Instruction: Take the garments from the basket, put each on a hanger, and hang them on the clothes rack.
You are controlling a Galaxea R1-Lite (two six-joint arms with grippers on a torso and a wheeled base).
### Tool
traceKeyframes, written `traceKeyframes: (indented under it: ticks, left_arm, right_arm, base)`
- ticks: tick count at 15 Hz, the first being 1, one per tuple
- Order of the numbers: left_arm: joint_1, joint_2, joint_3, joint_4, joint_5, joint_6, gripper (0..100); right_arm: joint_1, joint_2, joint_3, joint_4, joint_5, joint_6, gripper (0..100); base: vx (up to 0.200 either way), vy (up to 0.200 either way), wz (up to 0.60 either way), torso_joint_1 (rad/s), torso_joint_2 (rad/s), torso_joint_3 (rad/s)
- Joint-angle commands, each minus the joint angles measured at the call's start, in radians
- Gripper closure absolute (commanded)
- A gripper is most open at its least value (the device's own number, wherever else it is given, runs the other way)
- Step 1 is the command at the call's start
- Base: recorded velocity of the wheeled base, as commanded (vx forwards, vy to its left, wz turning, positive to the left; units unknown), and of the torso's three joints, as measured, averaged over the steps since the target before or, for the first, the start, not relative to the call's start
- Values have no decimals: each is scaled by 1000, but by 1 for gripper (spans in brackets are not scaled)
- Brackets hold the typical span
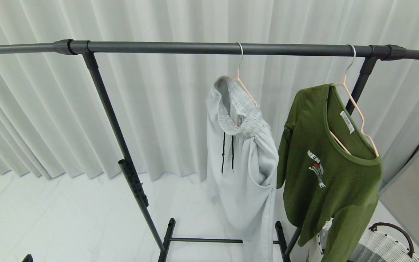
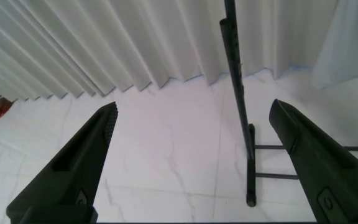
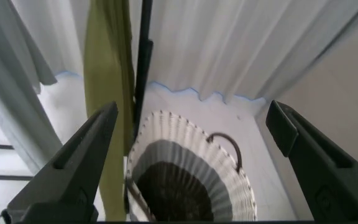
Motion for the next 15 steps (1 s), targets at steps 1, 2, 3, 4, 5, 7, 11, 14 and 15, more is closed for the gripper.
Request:
traceKeyframes:
  ticks: [1, 2, 3, 4, 5, 7, 11, 14, 15]
  left_arm:
    - [-2, -345, -7, 235, 36, -3, 0]
    - [-2, -336, -7, 229, 91, -17, 0]
    - [-2, -337, -7, 226, 141, -23, 0]
    - [-2, -337, -7, 226, 162, -25, 0]
    - [-2, -337, -7, 226, 167, -26, 0]
    - [-2, -337, -6, 223, 182, -55, 0]
    - [-2, -337, -1, 226, 210, -127, 0]
    - [-50, -373, 1, 223, 64, -143, 0]
    - [-74, -394, 1, 227, 32, -154, 0]
  right_arm:
    - [-7, -193, 67, 50, -17, 2, 0]
    - [-7, -194, 85, 21, -32, 0, 0]
    - [-7, -194, 136, -13, -48, -7, 0]
    - [-7, -193, 210, -93, -92, -29, 0]
    - [-7, -193, 210, -116, -190, -56, 0]
    - [-7, -193, 210, -101, -275, -52, 0]
    - [-7, -193, 210, -99, -273, 10, 0]
    - [-7, -193, 210, -96, -123, 16, 0]
    - [-7, -193, 210, -95, -72, 25, 0]
  base:
    - [0, 0, 0, 0, 0, 0]
    - [0, 0, 0, 0, 0, 0]
    - [0, 0, 0, 0, 0, 0]
    - [0, 0, 0, 0, 0, 0]
    - [0, 0, 0, 0, 0, 0]
    - [0, 0, 0, 0, 0, 0]
    - [0, 0, 0, 0, 0, 0]
    - [0, 0, 0, 0, 0, 0]
    - [0, 0, 0, 0, 0, 0]
